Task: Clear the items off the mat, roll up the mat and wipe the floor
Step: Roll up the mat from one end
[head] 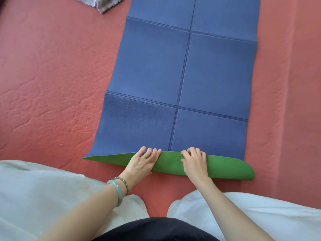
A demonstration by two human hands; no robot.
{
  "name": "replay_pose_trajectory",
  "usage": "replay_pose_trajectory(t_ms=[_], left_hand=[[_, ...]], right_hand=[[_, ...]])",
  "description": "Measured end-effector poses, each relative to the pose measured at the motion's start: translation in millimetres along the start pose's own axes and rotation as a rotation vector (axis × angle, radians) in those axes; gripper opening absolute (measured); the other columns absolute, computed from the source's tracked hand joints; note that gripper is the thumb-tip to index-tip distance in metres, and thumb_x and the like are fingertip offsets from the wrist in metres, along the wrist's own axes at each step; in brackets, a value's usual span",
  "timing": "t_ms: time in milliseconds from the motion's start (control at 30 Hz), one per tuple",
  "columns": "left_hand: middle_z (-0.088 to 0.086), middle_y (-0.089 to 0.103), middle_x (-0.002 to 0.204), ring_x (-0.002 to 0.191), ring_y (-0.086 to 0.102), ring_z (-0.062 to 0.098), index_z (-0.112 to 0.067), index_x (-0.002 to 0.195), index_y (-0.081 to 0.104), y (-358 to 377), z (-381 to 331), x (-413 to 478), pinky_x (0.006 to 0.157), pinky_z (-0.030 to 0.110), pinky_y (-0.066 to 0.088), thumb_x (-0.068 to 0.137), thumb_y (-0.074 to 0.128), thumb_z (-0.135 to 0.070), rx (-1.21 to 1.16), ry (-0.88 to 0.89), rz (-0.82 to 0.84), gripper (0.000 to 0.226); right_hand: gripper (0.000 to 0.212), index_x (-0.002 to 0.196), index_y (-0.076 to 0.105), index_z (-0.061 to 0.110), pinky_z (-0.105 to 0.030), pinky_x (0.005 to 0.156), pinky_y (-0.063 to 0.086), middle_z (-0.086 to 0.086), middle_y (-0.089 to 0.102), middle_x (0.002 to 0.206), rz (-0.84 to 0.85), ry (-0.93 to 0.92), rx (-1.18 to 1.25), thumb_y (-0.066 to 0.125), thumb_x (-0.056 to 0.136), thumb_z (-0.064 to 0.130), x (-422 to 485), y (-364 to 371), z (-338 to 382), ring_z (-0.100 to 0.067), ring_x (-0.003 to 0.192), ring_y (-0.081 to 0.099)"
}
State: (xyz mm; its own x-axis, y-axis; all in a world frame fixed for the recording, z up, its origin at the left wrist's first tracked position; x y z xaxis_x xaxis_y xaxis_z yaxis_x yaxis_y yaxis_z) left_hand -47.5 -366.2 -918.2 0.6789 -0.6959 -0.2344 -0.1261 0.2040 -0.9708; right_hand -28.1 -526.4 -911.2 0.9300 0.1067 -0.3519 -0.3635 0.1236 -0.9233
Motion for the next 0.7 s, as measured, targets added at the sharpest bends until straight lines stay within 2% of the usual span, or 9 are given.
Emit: replay_pose_trajectory(t_ms=[100,167,233,300,367,433,533,633,700], left_hand=[[0.008,0.043,0.114,0.097,0.041,0.025,-0.007,0.130,0.053,1,-3,-3,0.091,0.040,0.031,0.056,0.083,-0.037,-0.020,-0.042,-0.044,0.085],[0.005,0.048,0.115,0.098,0.046,0.025,-0.009,0.130,0.054,1,-3,-7,0.092,0.041,0.032,0.060,0.081,-0.029,-0.069,-0.060,-0.057,0.078],[0.003,0.058,0.115,0.099,0.055,0.024,-0.010,0.125,0.056,-1,-2,-11,0.091,0.040,0.034,0.066,0.078,-0.025,-0.117,-0.067,-0.085,0.065],[0.002,0.063,0.116,0.102,0.061,0.023,-0.010,0.120,0.055,-2,-2,-16,0.091,0.039,0.034,0.074,0.068,-0.022,-0.131,-0.055,-0.092,0.049],[0.005,0.063,0.118,0.101,0.062,0.023,-0.010,0.117,0.054,-2,-2,-25,0.089,0.038,0.034,0.080,0.053,-0.015,-0.120,-0.042,-0.078,0.037],[0.009,0.061,0.114,0.095,0.061,0.025,-0.012,0.115,0.054,0,-1,-33,0.084,0.039,0.036,0.078,0.038,-0.005,-0.108,-0.046,-0.059,0.040],[0.010,0.061,0.104,0.085,0.059,0.026,-0.014,0.112,0.060,2,-3,-37,0.080,0.041,0.039,0.075,0.030,0.000,-0.048,-0.031,-0.039,0.049],[0.007,0.061,0.093,0.079,0.054,0.025,-0.014,0.109,0.065,5,-13,-37,0.079,0.041,0.039,0.073,0.044,-0.006,-0.002,0.007,-0.054,0.043],[0.005,0.060,0.089,0.075,0.052,0.024,-0.016,0.109,0.065,8,-16,-39,0.072,0.040,0.042,0.064,0.053,-0.006,-0.022,-0.003,-0.023,0.048]], right_hand=[[0.035,0.089,0.065,0.019,-0.038,0.068,0.046,-0.002,0.059,0.083,0.005,-0.055,0.000,0.082,0.063,0.035,-15,8,-7,-0.025,0.075,0.056],[0.059,0.101,0.062,0.018,-0.039,0.071,0.047,-0.002,0.060,0.091,0.067,-0.107,-0.061,0.076,0.058,0.056,-29,17,-10,-0.025,0.080,0.056],[0.085,0.109,0.055,0.016,-0.040,0.072,0.048,-0.003,0.060,0.096,0.151,-0.167,-0.154,0.080,0.042,0.062,-41,27,-12,-0.025,0.082,0.057],[0.091,0.111,0.049,0.017,-0.040,0.070,0.048,-0.005,0.061,0.096,0.178,-0.192,-0.197,0.089,0.035,0.047,-49,31,-14,-0.026,0.080,0.058],[0.082,0.110,0.054,0.019,-0.040,0.068,0.046,-0.005,0.061,0.093,0.144,-0.203,-0.200,0.091,0.038,0.031,-53,34,-13,-0.026,0.077,0.057],[0.076,0.109,0.057,0.020,-0.039,0.070,0.044,-0.004,0.059,0.094,0.118,-0.212,-0.195,0.089,0.040,0.018,-57,39,-13,-0.025,0.078,0.056],[0.072,0.106,0.063,0.020,-0.042,0.072,0.049,-0.011,0.059,0.099,0.099,-0.177,-0.162,0.084,0.039,0.005,-60,48,-15,-0.028,0.082,0.057],[0.067,0.101,0.067,0.021,-0.040,0.069,0.051,-0.012,0.058,0.096,0.088,-0.149,-0.149,0.079,0.038,-0.001,-62,51,-15,-0.029,0.078,0.056],[0.067,0.100,0.067,0.022,-0.037,0.062,0.049,-0.008,0.057,0.087,0.092,-0.161,-0.132,0.078,0.038,-0.002,-64,53,-14,-0.026,0.072,0.053]])
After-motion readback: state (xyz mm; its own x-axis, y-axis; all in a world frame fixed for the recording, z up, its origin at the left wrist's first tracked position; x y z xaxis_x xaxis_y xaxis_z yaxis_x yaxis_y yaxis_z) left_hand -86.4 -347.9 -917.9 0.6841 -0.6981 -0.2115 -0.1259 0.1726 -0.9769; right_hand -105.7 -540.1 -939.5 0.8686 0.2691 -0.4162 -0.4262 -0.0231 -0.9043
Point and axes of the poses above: each hand's wrist, its own x-axis towards the middle knuckle, its own y-axis out of the palm, z = x × y, the point moved 8 cm from there along x, towards the middle knuckle
